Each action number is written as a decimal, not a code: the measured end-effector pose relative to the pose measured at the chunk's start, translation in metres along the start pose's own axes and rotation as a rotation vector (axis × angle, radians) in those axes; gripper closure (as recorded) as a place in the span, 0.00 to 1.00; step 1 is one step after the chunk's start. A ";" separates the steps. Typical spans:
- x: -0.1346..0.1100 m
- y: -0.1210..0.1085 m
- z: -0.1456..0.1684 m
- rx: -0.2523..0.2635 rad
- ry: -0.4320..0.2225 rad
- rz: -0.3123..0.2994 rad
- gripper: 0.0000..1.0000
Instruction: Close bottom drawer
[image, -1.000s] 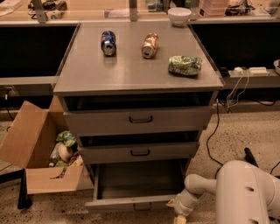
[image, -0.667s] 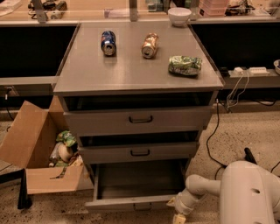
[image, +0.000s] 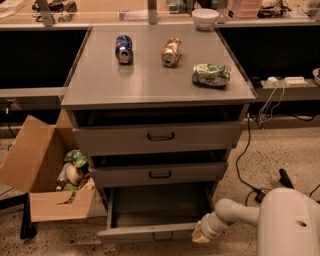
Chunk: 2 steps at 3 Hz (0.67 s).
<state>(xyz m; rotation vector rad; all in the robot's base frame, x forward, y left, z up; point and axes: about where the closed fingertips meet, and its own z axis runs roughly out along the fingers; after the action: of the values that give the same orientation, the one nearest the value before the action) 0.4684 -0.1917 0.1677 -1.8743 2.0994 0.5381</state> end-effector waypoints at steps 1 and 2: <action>0.001 -0.007 0.000 0.017 -0.006 0.002 0.84; 0.002 -0.009 -0.001 0.023 -0.009 0.003 1.00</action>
Offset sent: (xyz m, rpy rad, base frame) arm 0.0743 -0.0180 -0.0124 0.0346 -0.1195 -0.0868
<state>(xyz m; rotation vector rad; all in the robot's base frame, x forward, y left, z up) 0.4771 -0.1945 0.1673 -1.8532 2.0945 0.5198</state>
